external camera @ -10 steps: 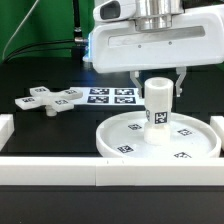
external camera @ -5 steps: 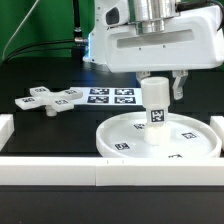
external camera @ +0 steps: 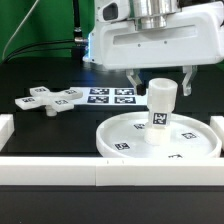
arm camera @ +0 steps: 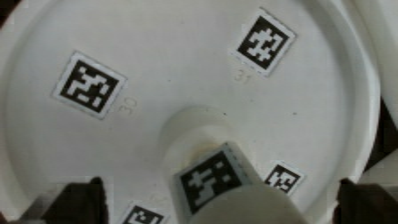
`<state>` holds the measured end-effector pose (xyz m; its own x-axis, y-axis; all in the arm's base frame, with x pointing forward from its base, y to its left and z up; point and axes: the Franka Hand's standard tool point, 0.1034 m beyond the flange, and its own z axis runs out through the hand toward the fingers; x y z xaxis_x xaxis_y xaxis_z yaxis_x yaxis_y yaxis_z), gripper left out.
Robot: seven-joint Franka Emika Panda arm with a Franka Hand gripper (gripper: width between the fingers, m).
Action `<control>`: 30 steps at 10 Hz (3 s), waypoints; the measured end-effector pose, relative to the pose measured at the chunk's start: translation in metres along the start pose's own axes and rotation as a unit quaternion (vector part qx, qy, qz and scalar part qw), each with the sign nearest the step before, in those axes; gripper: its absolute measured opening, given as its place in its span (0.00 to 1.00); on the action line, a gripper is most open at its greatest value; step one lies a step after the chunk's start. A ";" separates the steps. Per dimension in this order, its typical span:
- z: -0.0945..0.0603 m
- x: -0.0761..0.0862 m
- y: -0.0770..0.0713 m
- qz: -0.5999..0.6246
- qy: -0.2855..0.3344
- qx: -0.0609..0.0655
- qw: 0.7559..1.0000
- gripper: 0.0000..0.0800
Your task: Assemble round table
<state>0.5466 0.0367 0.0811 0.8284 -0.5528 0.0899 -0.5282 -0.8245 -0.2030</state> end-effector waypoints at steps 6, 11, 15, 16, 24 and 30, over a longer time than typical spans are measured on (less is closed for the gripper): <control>-0.003 0.006 -0.008 -0.263 -0.018 -0.011 0.965 0.81; -0.001 0.012 -0.016 -0.481 -0.035 -0.012 0.876 0.81; 0.002 0.018 -0.019 -0.635 -0.054 -0.021 0.770 0.81; 0.003 0.019 -0.020 -0.676 -0.057 -0.023 0.735 0.81; 0.008 0.021 -0.013 -0.785 -0.070 -0.030 0.614 0.81; 0.010 0.016 -0.008 -0.784 -0.081 -0.026 0.615 0.52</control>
Offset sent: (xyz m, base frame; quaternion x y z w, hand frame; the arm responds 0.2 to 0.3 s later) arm 0.0000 0.0000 0.0000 0.0000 0.0000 -0.1296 0.9916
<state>0.5658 0.0356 0.0742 0.3325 0.9424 0.0357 0.9418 -0.3338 0.0407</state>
